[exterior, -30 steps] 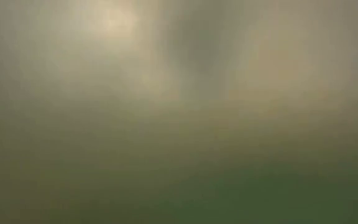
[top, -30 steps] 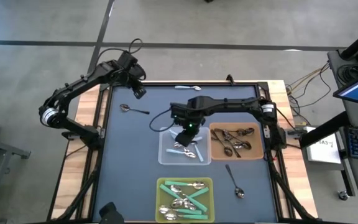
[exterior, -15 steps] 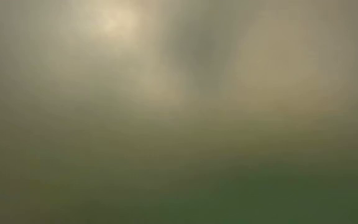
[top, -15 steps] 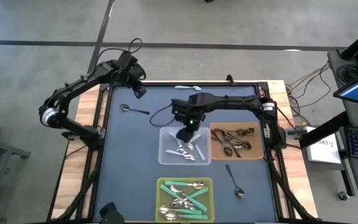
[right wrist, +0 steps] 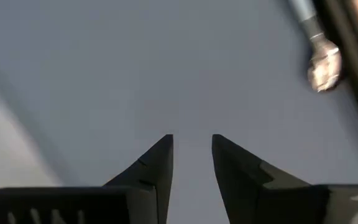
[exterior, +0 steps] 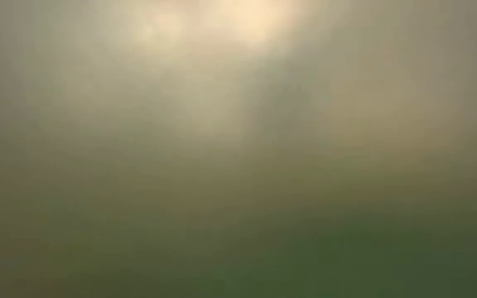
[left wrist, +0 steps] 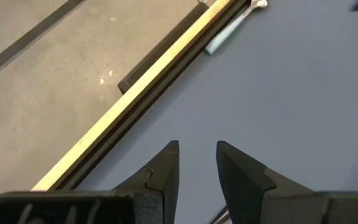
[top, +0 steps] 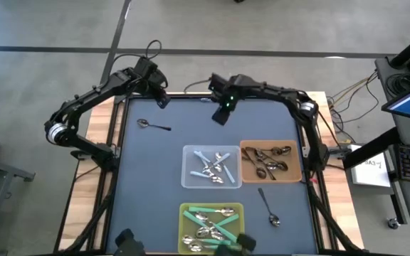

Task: Sort silverware by color (type)
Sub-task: Put the light blue spoon into the transparent bin

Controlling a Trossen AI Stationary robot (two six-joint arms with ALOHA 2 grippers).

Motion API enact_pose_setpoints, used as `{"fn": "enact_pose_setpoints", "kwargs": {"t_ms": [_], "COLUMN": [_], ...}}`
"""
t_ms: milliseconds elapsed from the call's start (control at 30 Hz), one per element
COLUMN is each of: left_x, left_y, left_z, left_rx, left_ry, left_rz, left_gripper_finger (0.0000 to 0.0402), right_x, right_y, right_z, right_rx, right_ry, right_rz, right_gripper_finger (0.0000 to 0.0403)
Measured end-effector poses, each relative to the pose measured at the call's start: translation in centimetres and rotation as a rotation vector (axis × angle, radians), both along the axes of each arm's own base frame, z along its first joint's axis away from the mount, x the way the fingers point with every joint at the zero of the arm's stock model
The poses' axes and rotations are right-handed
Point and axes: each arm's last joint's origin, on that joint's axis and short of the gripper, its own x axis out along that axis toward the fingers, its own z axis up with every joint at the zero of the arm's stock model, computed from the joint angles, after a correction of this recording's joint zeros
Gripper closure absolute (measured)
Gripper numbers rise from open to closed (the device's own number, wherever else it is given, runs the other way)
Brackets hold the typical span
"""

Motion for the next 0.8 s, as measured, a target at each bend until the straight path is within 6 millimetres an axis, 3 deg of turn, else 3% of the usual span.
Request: {"fn": "enact_pose_setpoints", "kwargs": {"t_ms": [167, 367, 800], "left_x": [0.1, 0.2, 0.4], "left_y": [0.1, 0.2, 0.5], "left_z": [0.1, 0.2, 0.4], "left_rx": [-0.021, -0.047, -0.033], "left_ry": [-0.047, -0.092, -0.133], "left_rz": [0.066, 0.134, 0.162], "left_gripper_finger": [0.0313, 0.0313, 0.0313], "right_x": [-1.1, -1.9, -2.7], "right_y": [-4.8, -8.4, -11.7], "right_z": [-2.6, -5.3, -7.8], "right_rx": [-0.028, -0.045, -0.059], "right_ry": [-0.017, 0.005, 0.003], "right_rz": [0.008, 0.002, -0.025], "right_gripper_finger": [0.029, 0.0279, 0.0275]}}
